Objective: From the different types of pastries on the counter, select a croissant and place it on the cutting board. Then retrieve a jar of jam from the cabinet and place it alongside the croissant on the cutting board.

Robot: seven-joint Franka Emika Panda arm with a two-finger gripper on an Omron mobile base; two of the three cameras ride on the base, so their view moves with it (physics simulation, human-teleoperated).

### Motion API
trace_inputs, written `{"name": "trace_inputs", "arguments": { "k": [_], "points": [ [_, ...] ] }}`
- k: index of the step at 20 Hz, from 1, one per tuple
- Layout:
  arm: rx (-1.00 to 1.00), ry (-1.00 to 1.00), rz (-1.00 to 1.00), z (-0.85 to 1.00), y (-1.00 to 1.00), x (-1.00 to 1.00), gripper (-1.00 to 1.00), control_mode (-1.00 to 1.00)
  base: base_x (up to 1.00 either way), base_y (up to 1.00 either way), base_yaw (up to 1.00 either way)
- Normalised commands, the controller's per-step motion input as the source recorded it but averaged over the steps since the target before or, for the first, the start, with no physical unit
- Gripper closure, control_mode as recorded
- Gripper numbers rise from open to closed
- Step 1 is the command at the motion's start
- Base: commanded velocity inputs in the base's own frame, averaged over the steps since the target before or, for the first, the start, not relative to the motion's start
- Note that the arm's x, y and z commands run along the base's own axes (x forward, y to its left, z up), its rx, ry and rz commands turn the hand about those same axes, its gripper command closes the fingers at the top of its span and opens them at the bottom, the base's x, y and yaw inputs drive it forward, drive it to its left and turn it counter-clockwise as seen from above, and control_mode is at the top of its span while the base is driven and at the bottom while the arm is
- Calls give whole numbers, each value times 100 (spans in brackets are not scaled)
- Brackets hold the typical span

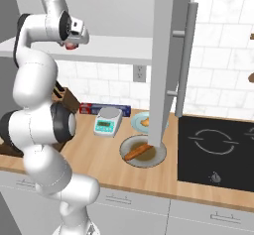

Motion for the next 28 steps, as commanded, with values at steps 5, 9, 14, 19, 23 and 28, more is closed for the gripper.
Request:
{"name": "trace_inputs", "arguments": {
  "k": [5,9,14,19,23,28],
  "points": [
    [1,-2,2,44,-1,-84,100,-100,0,0,0],
    [3,6,2,8,0,-100,100,-100,0,0,0],
    [3,16,6,0,0,-99,100,-100,0,0,0],
    [1,6,3,0,0,-100,100,-100,0,0,0],
    [0,2,0,-6,3,-100,100,-100,0,0,0],
    [6,0,13,-23,-13,-100,100,-100,0,0,0]
  ]
}}
